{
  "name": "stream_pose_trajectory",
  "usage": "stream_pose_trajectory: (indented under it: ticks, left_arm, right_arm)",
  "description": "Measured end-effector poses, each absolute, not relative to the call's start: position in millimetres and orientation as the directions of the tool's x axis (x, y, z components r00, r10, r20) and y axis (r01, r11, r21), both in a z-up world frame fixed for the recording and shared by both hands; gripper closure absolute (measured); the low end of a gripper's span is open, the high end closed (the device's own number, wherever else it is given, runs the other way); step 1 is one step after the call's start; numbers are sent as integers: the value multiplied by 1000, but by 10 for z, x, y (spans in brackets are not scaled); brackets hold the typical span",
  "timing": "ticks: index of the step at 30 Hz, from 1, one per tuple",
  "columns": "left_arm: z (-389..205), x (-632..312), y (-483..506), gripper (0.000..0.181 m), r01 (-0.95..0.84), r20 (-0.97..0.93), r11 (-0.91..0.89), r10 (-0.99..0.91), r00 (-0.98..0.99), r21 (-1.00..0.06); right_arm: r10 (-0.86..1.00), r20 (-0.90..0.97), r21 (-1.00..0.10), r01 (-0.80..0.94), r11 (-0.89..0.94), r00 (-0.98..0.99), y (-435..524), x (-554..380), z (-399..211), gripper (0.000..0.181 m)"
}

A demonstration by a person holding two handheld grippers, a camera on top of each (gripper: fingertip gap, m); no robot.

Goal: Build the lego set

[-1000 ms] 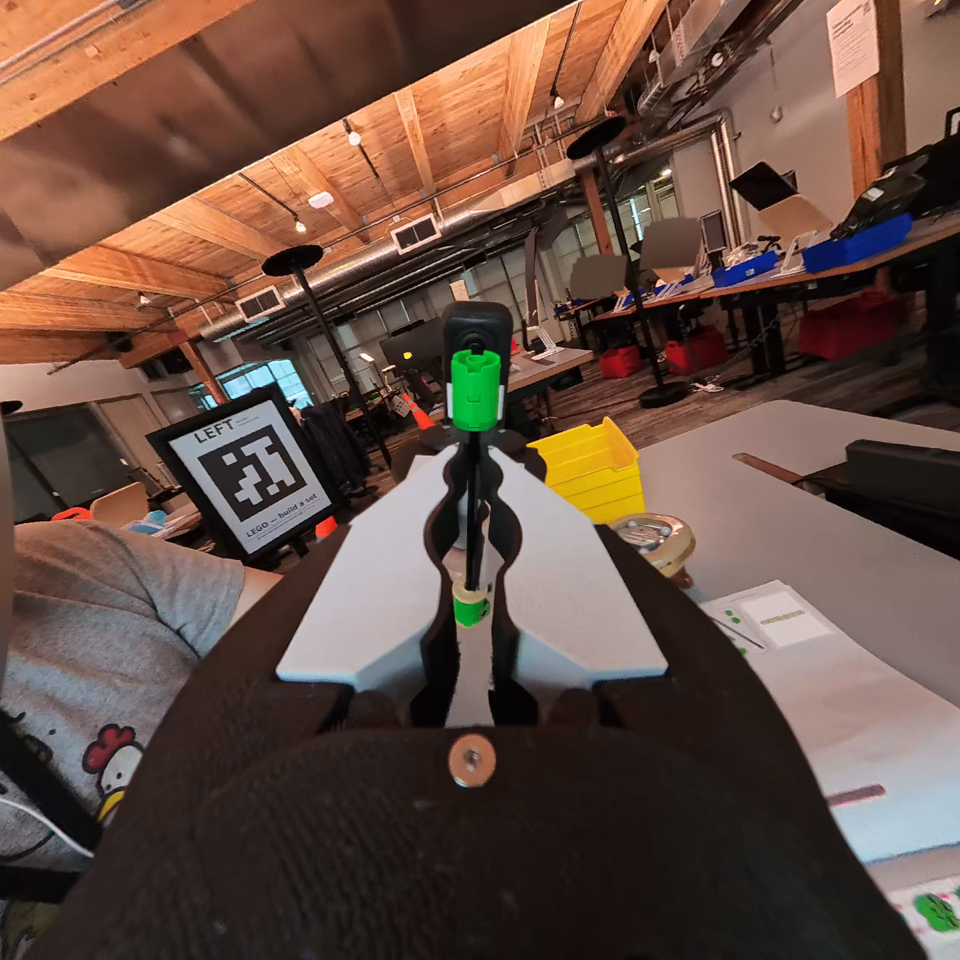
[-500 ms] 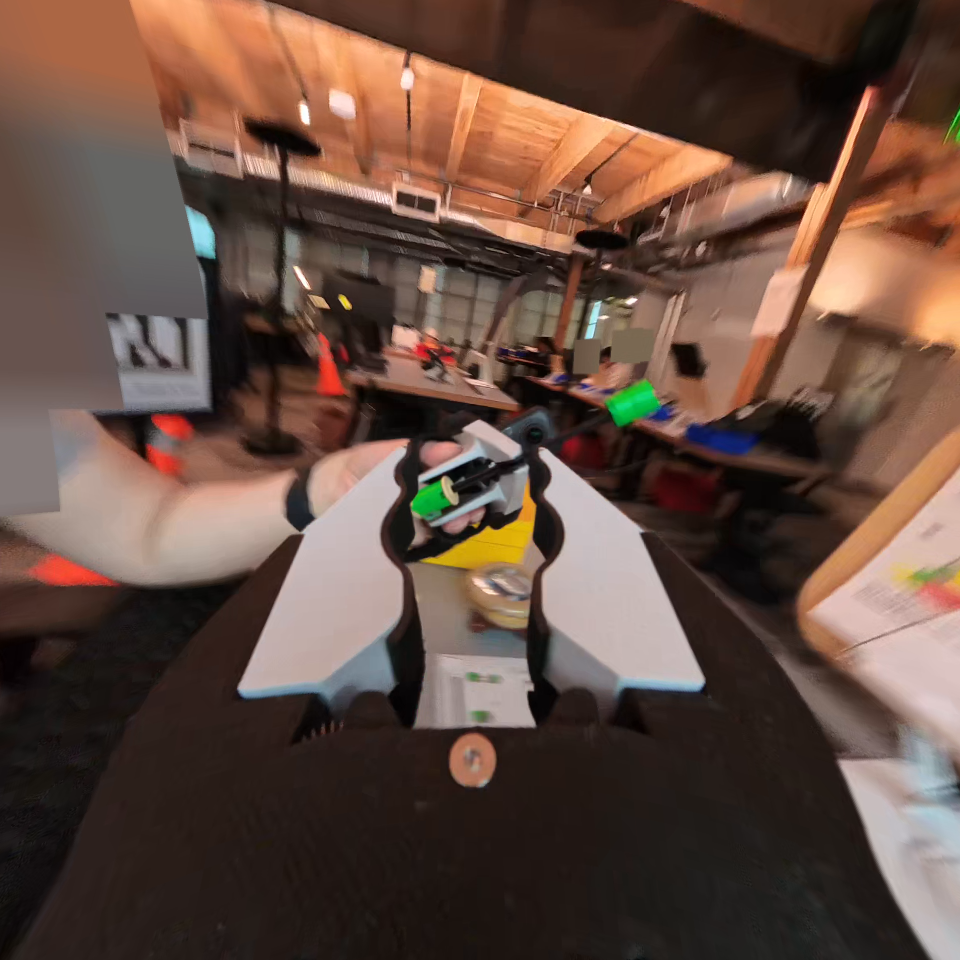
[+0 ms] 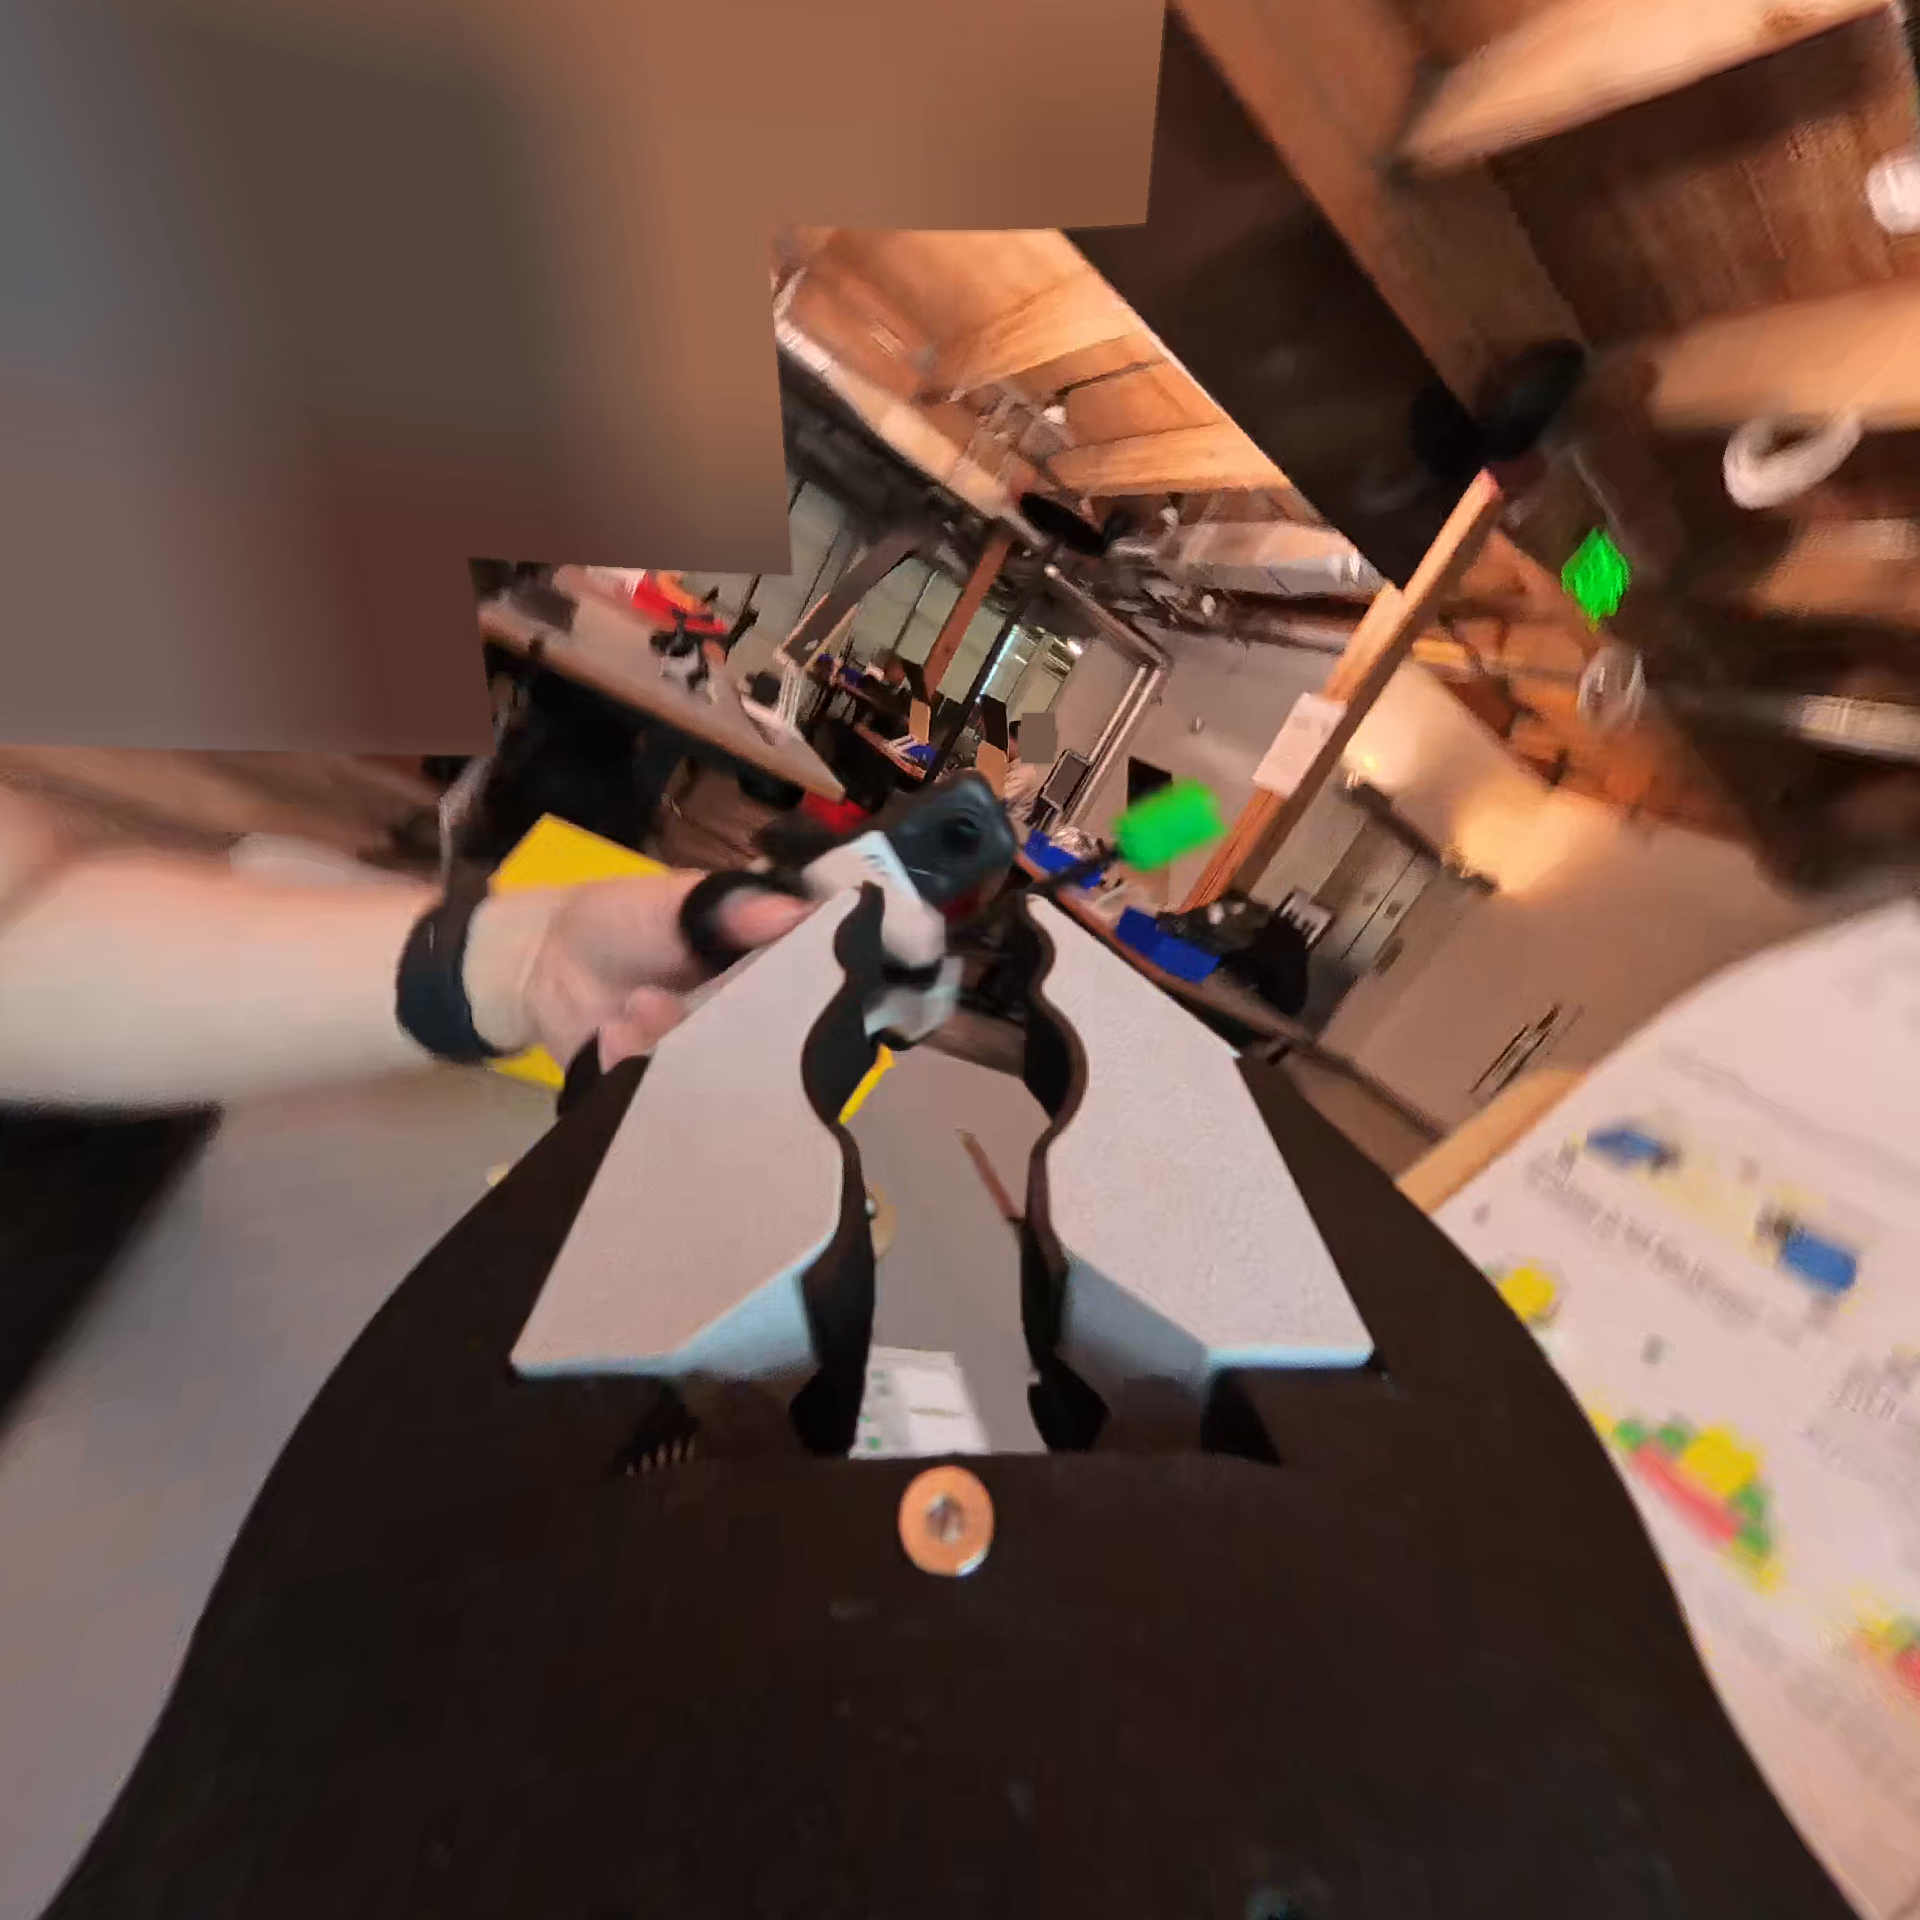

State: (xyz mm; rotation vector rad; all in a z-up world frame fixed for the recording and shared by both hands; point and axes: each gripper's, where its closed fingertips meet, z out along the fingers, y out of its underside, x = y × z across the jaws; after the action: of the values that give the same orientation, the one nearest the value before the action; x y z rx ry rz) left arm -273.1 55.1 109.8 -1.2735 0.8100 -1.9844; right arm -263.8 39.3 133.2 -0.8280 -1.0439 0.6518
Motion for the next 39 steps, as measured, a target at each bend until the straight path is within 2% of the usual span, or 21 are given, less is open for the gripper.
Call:
stream_pose_trajectory:
  ticks: [1,4,6,16,18,25,32,39]
  left_arm:
    - [1026,-2695,533,181,156,491,-545,-823,-286,-824]
    - [850,-2584,473,181,82,377,-399,-903,-204,-913]
    - [789,-2525,433,181,53,354,-371,-914,-200,-927]
    - [553,-2398,403,181,-59,312,-307,-938,-150,-950]
    - [530,-2387,393,181,-74,312,-304,-938,-152,-950]
    - [493,-2353,380,181,-81,335,-326,-927,-166,-942]
    - [553,-2319,360,170,-39,332,-330,-927,-178,-943]
    - [501,-2271,406,177,-48,260,-256,-960,-104,-965]
  right_arm:
    - [856,354,-896,-125,425,377,517,-2525,1381,158]
    - [971,5,-970,-233,62,238,689,-2382,1372,147]
    - [986,-97,-963,-264,-58,137,674,-2374,1364,139]
    - [981,-139,-985,-125,-122,134,663,-2484,1188,145]
    - [984,-137,-987,-100,-125,113,643,-2517,1136,166]
    - [978,-185,-980,-88,-177,93,631,-2519,1114,167]
    - [973,-212,-977,-51,-208,93,639,-2566,1039,167]
    - [979,-177,-983,32,-181,105,608,-2632,919,167]
